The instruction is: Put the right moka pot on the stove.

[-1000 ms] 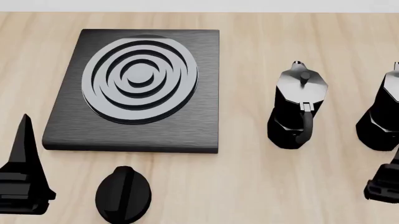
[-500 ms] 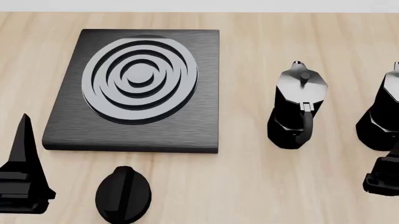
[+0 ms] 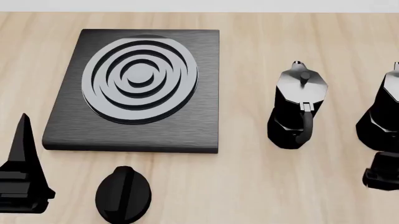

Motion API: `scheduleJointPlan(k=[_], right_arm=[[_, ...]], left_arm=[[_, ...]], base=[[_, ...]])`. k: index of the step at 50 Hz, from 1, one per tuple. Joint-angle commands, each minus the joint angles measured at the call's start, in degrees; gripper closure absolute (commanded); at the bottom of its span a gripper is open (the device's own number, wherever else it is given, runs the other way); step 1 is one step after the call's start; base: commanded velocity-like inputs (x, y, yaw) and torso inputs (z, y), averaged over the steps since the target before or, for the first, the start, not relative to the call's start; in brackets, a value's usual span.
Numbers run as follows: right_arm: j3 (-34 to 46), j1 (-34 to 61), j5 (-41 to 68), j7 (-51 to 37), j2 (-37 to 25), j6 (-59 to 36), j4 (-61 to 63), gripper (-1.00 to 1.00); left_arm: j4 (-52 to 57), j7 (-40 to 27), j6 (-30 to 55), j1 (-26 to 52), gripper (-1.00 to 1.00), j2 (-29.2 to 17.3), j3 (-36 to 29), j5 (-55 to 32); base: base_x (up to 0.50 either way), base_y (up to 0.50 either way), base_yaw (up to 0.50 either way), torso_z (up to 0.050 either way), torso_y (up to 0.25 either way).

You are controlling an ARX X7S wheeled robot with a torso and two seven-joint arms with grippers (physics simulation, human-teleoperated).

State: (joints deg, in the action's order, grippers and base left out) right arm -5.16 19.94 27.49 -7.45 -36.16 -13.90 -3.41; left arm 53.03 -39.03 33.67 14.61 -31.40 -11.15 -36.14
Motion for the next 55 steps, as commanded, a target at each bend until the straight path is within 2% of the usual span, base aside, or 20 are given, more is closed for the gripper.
scheduleJointPlan(k=[1,38,55], right_arm=[[1.6,3.2,-1.1,0.9,0.6,0.4,-4.3,-1.00],[6.3,13.4,-6.1,4.0,3.5,5.8,-21.6,-1.00],[6.4,14.6,-6.5,4.3,4.1,7.2,-25.7,-1.00]], left_arm=[[-0.1,-0.2,-0.3,0.0,-1.00,-0.2,-0.1,-0.1],[-0.4,-0.6,-1.3,0.0,-1.00,-0.7,-0.4,-0.6],[-0.4,-1.1,-1.3,0.2,-1.00,-0.9,-0.5,-1.0]], base=[[0.00,0.00,0.00,0.000,0.000],[0.00,0.00,0.00,0.000,0.000],[0.00,0.00,0.00,0.000,0.000]])
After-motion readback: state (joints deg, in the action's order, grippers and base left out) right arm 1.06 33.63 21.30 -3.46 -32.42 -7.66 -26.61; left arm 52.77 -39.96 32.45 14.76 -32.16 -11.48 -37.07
